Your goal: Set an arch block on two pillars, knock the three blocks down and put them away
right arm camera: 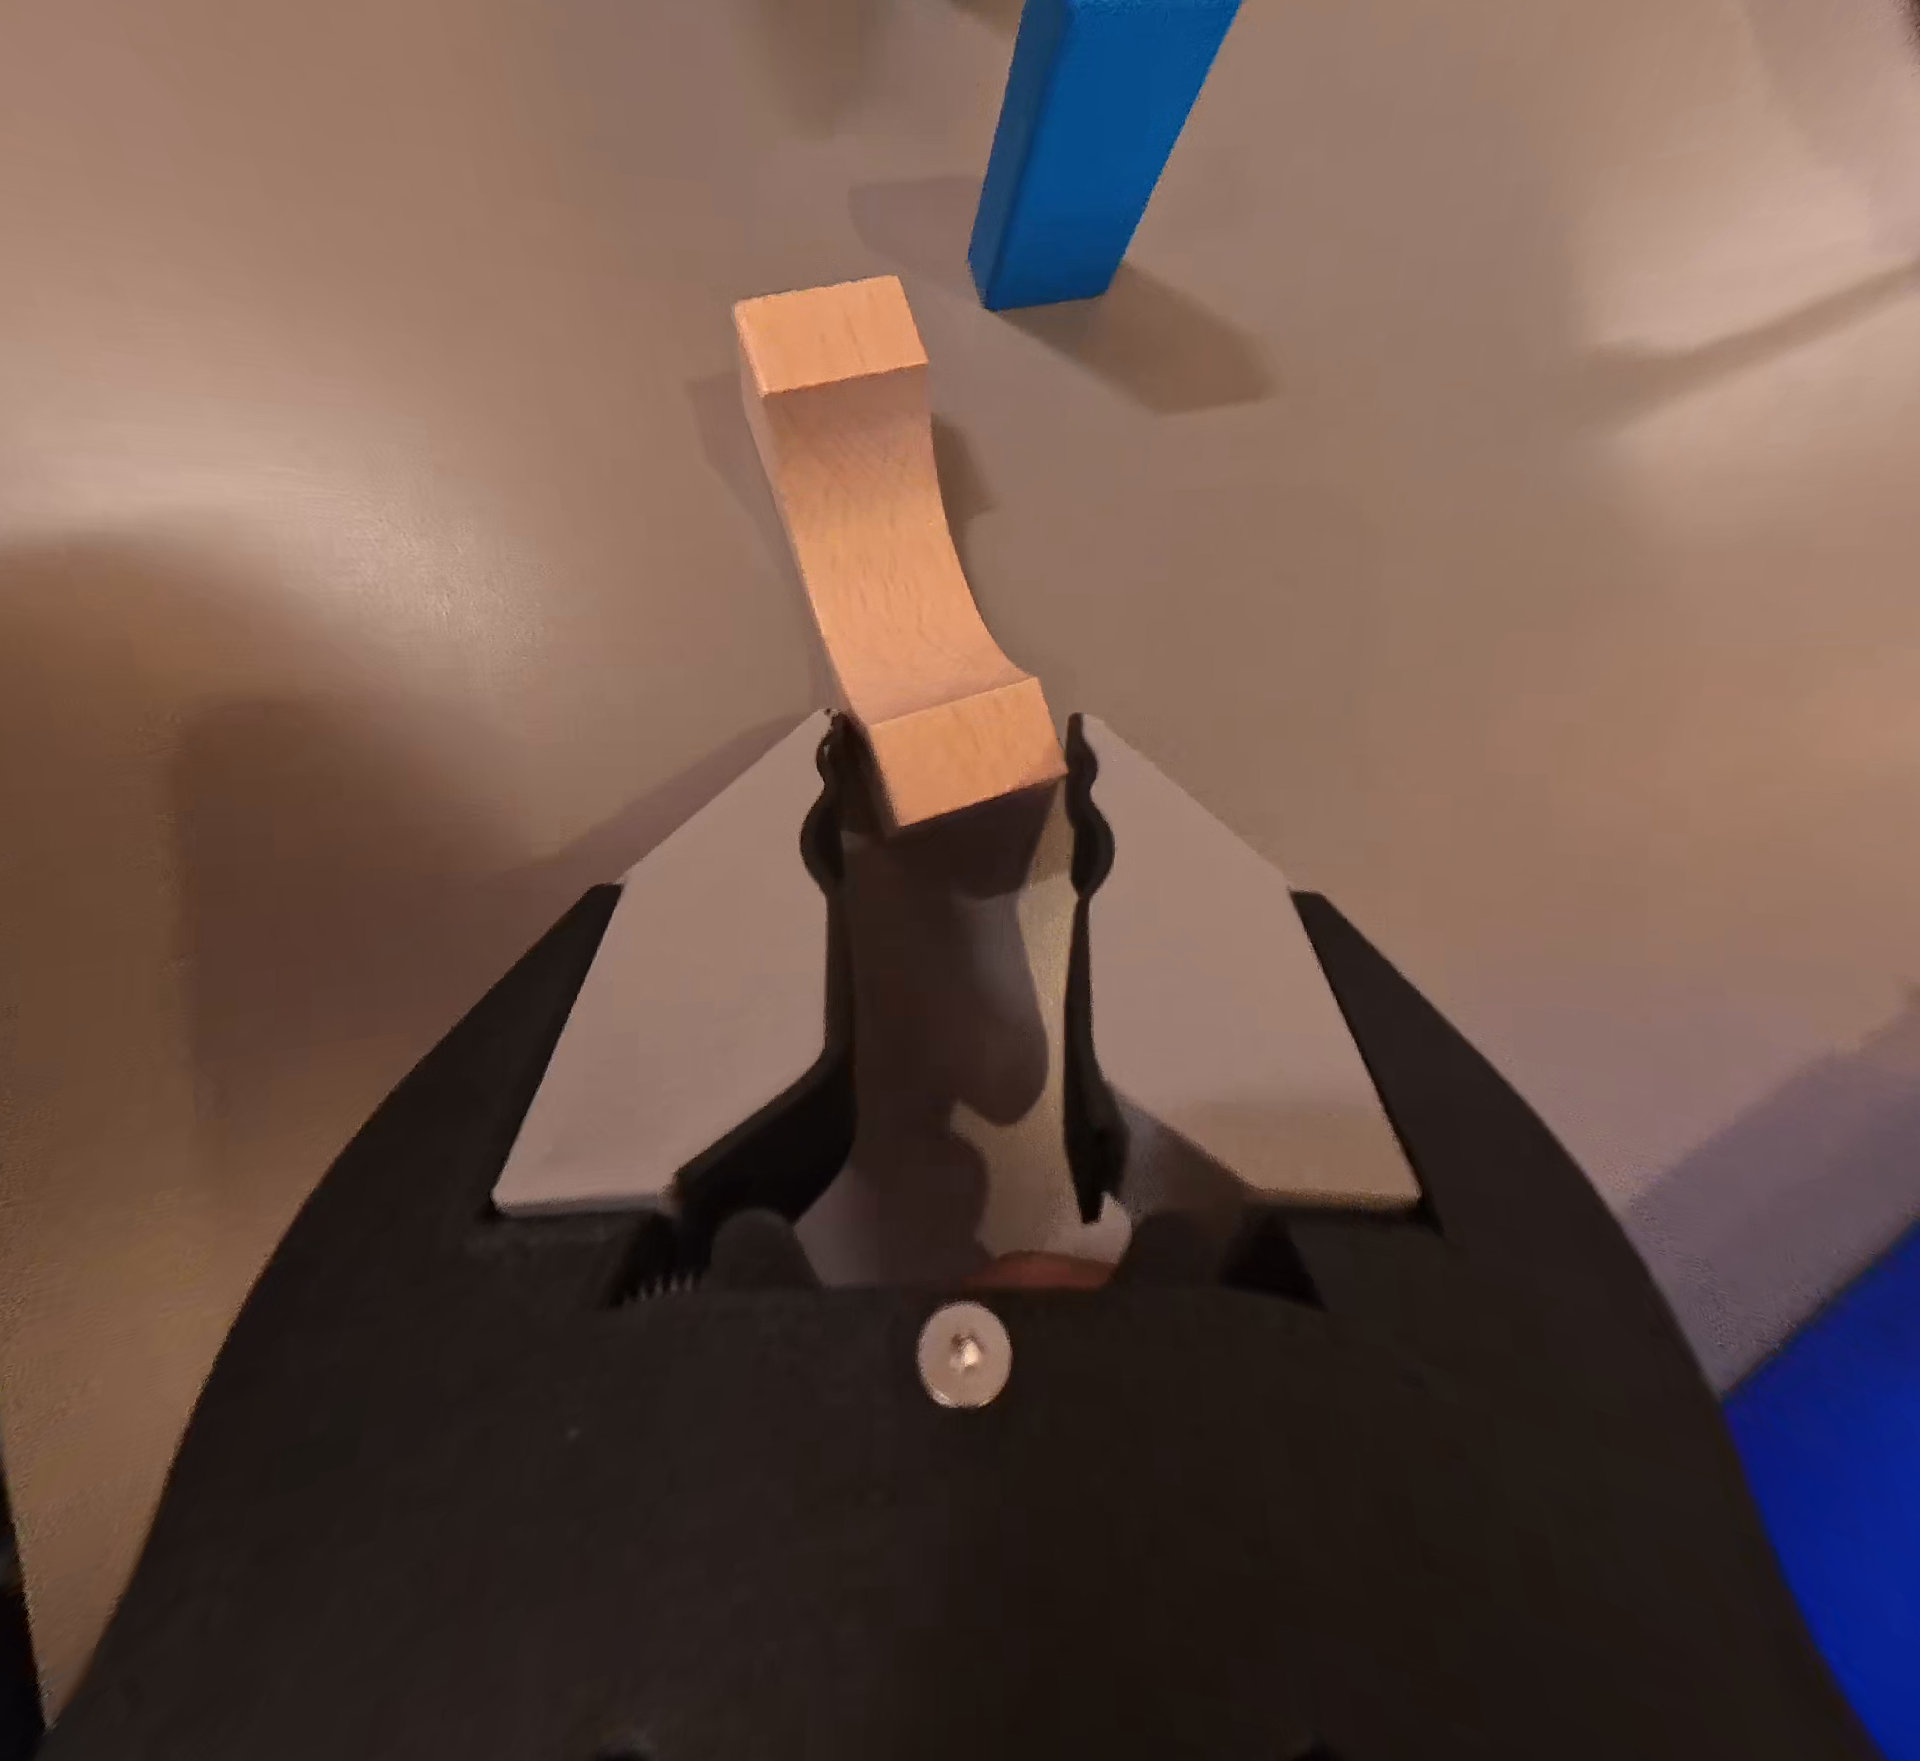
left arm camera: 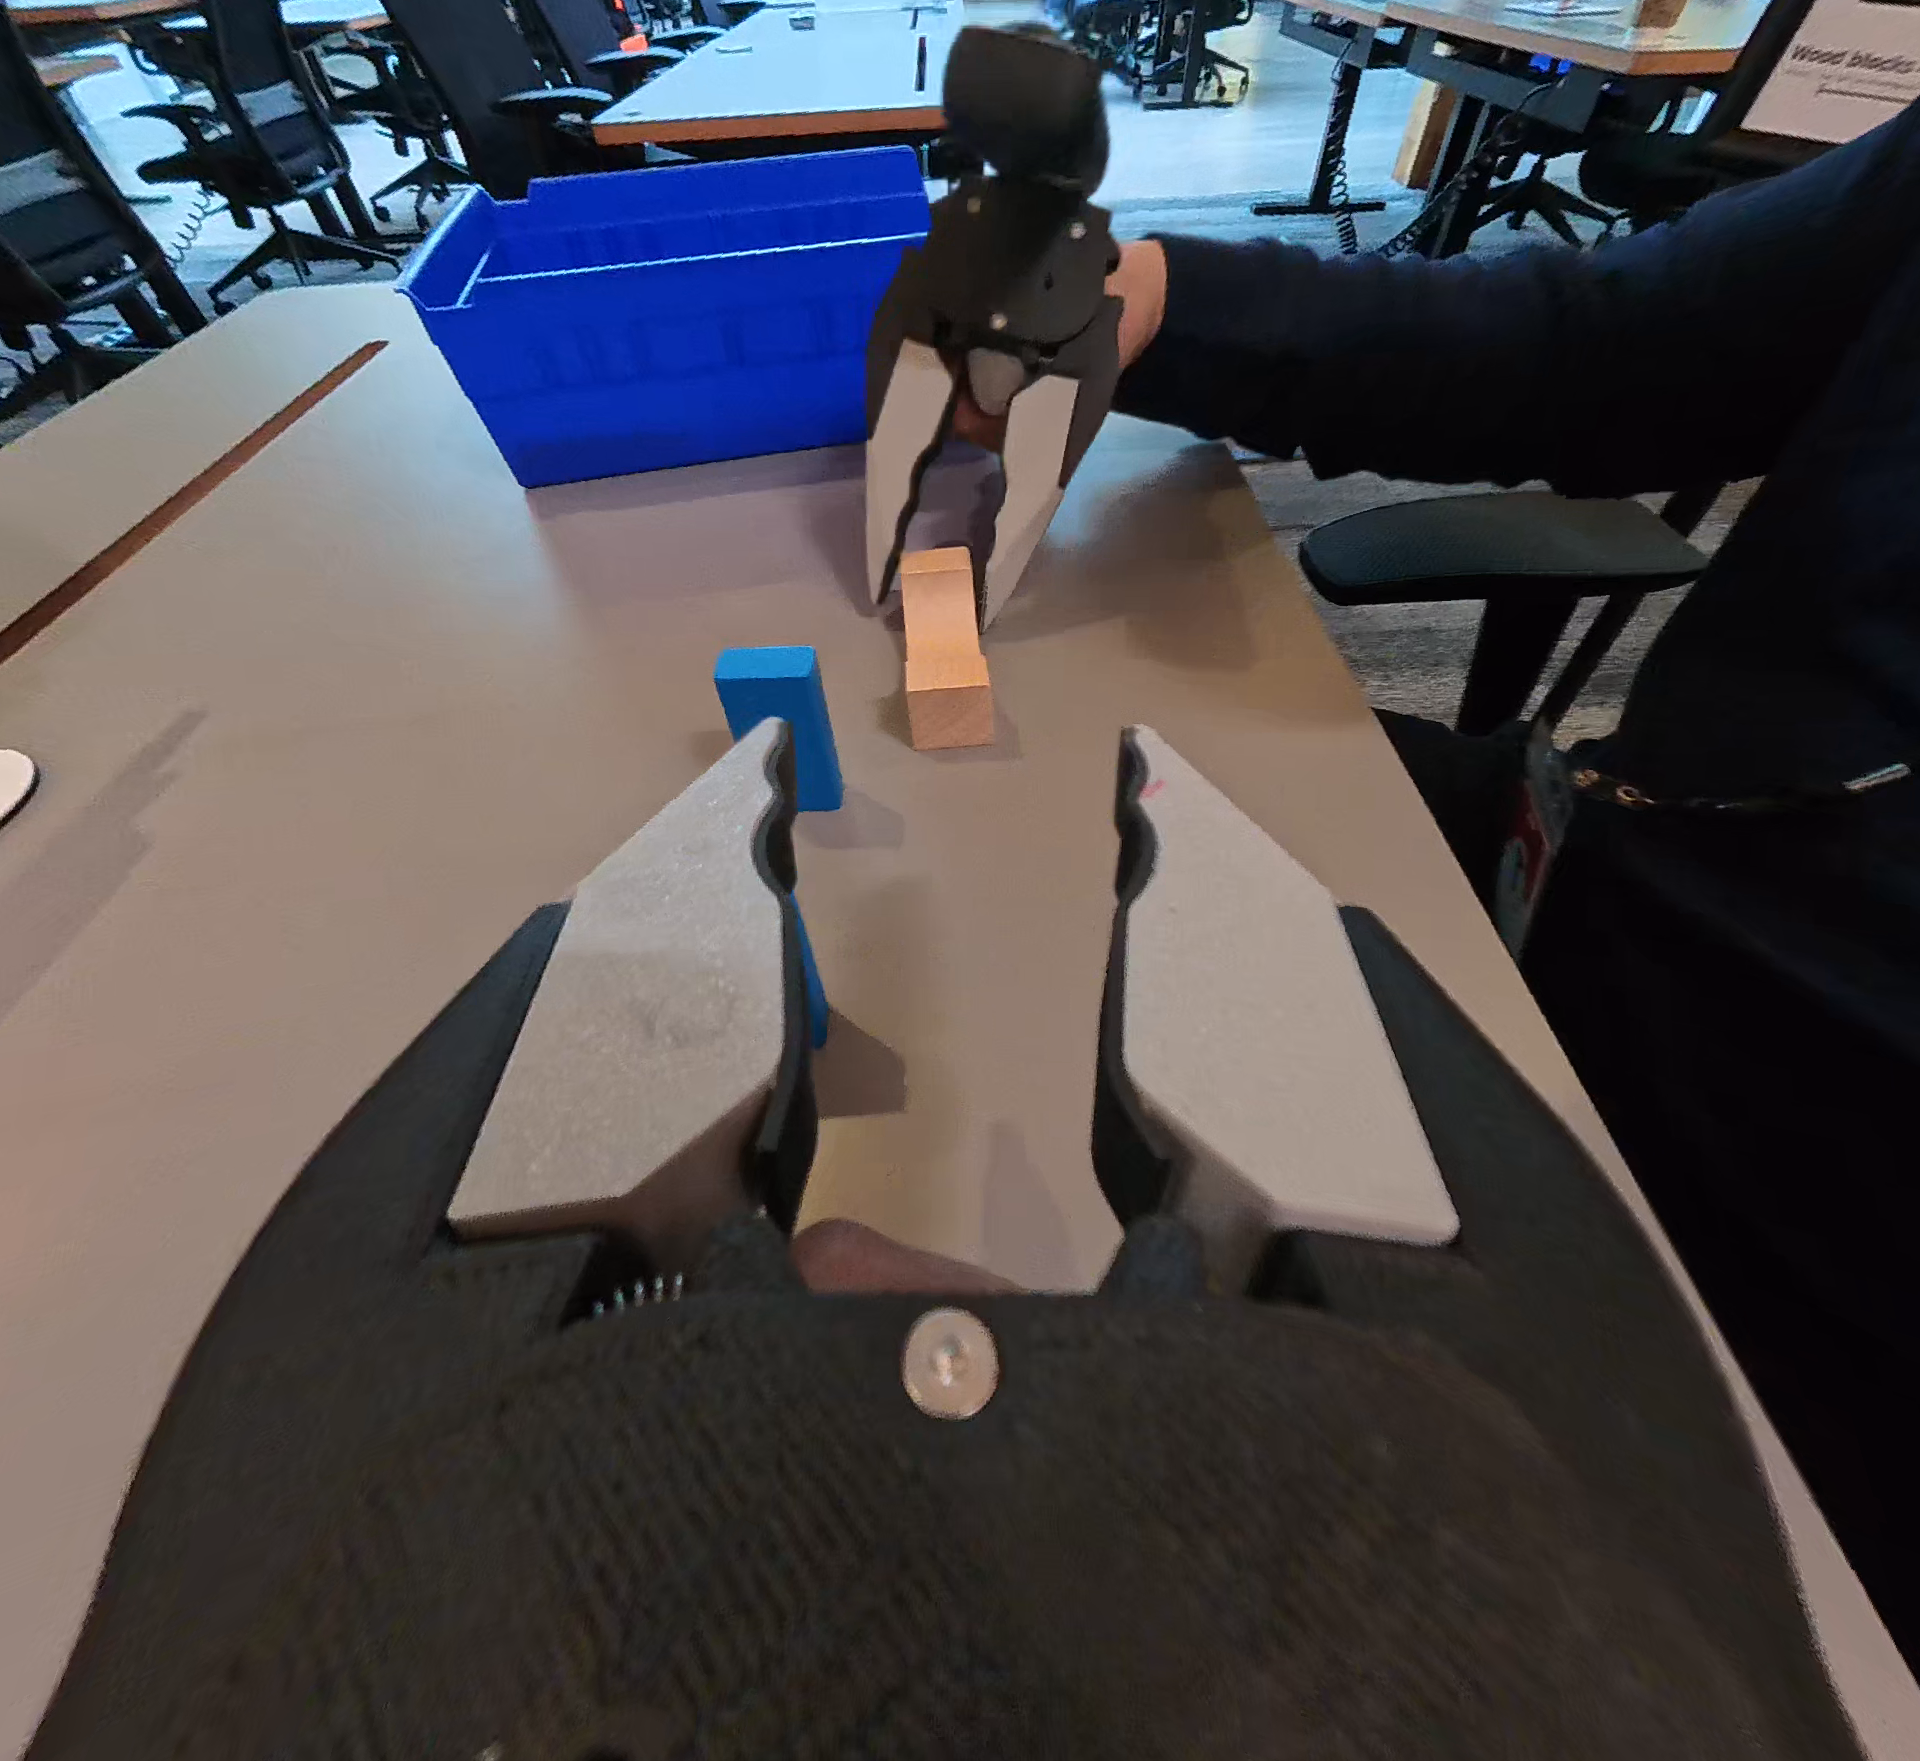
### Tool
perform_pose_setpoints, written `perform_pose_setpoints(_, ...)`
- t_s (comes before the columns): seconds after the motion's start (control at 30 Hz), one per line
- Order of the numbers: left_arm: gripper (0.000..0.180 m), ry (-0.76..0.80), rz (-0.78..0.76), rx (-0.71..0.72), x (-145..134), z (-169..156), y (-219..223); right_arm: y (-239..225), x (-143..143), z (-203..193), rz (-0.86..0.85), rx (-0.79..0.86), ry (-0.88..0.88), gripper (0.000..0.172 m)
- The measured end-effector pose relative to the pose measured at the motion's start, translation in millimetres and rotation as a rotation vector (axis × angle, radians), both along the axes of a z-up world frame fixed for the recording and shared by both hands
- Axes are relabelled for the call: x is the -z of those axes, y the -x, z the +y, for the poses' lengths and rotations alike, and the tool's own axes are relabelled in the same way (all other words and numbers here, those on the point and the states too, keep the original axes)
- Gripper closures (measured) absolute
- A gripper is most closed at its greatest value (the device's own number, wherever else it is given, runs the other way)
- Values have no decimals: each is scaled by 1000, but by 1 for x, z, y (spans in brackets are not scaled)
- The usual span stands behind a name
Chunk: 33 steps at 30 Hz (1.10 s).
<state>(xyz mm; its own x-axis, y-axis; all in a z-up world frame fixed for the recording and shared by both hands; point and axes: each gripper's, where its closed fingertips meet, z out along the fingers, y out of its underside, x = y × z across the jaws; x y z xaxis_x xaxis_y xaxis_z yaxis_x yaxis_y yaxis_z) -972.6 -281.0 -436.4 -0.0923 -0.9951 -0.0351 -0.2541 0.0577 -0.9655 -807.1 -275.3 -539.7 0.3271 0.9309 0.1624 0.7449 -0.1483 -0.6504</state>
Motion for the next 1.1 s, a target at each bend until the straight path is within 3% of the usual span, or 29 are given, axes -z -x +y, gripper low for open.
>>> perform_pose_setpoints(0.23,120,-58,73,37,13,-14,-12,17,-5,-15,162,-62,42,141)
perform_pose_setpoints(0.4,120,-79,87,50,15,-20,-16,20,-5,-20,157,-59,28,141)
perform_pose_setpoints(0.53,121,-71,94,41,18,-17,-16,24,-2,-19,130,-49,3,123)
perform_pose_setpoints(0.63,121,-66,96,36,19,-16,-16,23,0,-18,127,-49,6,139)
perform_pose_setpoints(0.7,121,-67,99,32,20,-15,-16,24,-2,-16,128,-44,-13,140)
perform_pose_setpoints(0.9,122,-97,89,15,17,-14,-18,32,-27,-22,289,-65,13,141)
perform_pose_setpoints(1.1,122,-129,91,15,16,-19,-24,41,-41,-28,308,-85,-15,141)
